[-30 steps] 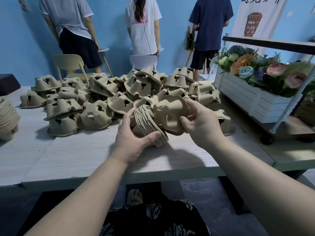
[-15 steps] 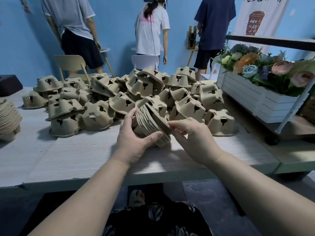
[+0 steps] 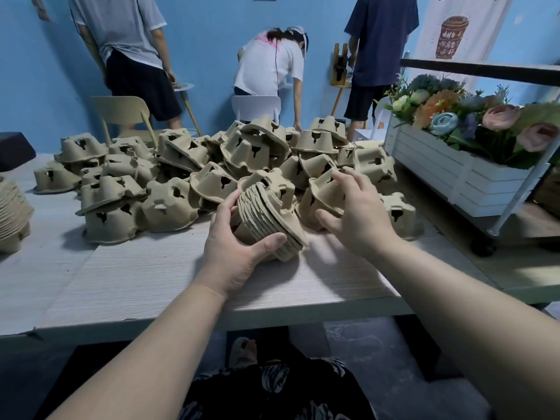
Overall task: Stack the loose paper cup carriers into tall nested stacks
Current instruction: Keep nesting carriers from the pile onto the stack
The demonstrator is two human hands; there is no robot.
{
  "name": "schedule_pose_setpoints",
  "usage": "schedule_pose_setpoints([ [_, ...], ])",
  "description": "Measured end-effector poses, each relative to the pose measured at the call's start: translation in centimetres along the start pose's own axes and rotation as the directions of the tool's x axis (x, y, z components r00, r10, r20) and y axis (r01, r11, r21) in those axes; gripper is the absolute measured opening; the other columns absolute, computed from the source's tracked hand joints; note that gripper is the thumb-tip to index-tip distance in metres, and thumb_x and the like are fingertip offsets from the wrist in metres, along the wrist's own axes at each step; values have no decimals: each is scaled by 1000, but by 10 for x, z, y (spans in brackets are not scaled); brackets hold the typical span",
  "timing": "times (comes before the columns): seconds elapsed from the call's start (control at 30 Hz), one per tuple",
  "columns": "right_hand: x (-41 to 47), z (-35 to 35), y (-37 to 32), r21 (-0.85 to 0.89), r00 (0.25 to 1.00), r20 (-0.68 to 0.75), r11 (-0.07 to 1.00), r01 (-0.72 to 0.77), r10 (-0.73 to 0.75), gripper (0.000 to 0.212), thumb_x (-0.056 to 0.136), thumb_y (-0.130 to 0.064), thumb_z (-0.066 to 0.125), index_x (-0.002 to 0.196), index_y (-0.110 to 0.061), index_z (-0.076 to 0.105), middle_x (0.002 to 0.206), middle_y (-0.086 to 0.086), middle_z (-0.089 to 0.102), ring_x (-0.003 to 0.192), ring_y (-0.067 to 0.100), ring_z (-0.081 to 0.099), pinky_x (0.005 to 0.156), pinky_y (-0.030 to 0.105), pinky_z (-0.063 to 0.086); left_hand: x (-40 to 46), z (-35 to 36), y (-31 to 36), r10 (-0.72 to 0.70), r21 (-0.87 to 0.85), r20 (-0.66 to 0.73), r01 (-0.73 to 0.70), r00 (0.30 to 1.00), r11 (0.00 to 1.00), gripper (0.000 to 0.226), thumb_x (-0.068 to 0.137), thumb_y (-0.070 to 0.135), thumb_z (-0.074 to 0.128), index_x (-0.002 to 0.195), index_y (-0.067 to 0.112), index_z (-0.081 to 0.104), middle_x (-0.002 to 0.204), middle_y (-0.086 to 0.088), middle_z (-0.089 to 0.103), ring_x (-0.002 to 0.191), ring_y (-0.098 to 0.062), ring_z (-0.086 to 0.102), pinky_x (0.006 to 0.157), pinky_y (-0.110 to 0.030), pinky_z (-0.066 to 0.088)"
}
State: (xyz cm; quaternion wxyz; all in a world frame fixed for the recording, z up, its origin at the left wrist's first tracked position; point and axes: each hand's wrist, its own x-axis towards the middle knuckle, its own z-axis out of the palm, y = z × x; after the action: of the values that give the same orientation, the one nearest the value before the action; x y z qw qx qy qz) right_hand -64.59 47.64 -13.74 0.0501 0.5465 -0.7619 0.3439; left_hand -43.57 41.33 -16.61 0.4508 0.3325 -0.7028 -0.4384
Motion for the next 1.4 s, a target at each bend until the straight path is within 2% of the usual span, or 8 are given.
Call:
schedule_pose_setpoints([
  [0.27,19,5,14,-107,990,105,991,-79,90,81,75,-36,75,144,-28,32,144,6,36,127,29,41,105,37,34,0,0,0,-6,-23,-13,6,1000,1000,97,44,61,81,130,51,36,135,14,51,126,-4,50,111,-36,41],
  [0.67,-1,-6,10,64,989,-148,998,2,8,34,76,-23,76,105,-24,57,124,0,38,97,19,53,82,39,51,0,0,0,-4,-48,2,4,1000,999,101,47,54,86,135,45,37,133,17,51,123,0,51,109,-31,43],
  [0.8,-10,-11,10,102,972,-225,991,86,-61,15,82,-24,72,93,-16,66,113,-2,44,92,9,47,81,28,45,0,0,0,1,-42,-2,-1,1000,999,101,45,58,83,135,45,37,132,19,52,123,0,52,109,-35,43],
  [0.9,-15,-10,10,107,970,-240,993,54,-26,24,84,-33,70,96,-14,61,108,3,50,87,18,55,79,35,49,0,0,-1,2,-30,-2,-2,1000,1000,102,45,59,82,135,45,38,133,18,52,123,1,51,109,-34,43],
  [1.03,-12,-11,11,114,971,-239,993,24,4,50,78,-43,73,118,-19,54,118,3,46,101,20,54,90,39,49,0,0,-1,3,-23,0,-3,1000,1000,101,44,60,82,134,46,37,133,20,50,123,2,50,108,-28,42],
  [1.17,-5,-12,6,-25,996,-85,999,31,-33,72,76,-49,72,139,-27,43,147,7,31,132,26,32,111,38,29,0,1,0,1,-18,-1,-1,1000,1000,103,43,60,84,134,45,37,133,18,51,123,1,50,106,-25,41],
  [1.3,3,-4,1,-115,997,74,993,19,-10,62,84,-49,64,139,-32,43,154,7,20,134,28,33,108,40,31,0,1,1,9,-17,4,-9,1000,1000,100,48,53,87,134,44,36,132,17,51,123,0,51,107,-25,42],
  [1.4,3,-1,1,-44,998,61,999,-8,11,45,87,-38,64,129,-27,54,149,5,29,128,25,42,96,31,37,0,0,-1,2,-17,1,-2,1000,1000,101,45,60,82,133,46,36,135,12,51,125,-3,51,109,-30,41],
])
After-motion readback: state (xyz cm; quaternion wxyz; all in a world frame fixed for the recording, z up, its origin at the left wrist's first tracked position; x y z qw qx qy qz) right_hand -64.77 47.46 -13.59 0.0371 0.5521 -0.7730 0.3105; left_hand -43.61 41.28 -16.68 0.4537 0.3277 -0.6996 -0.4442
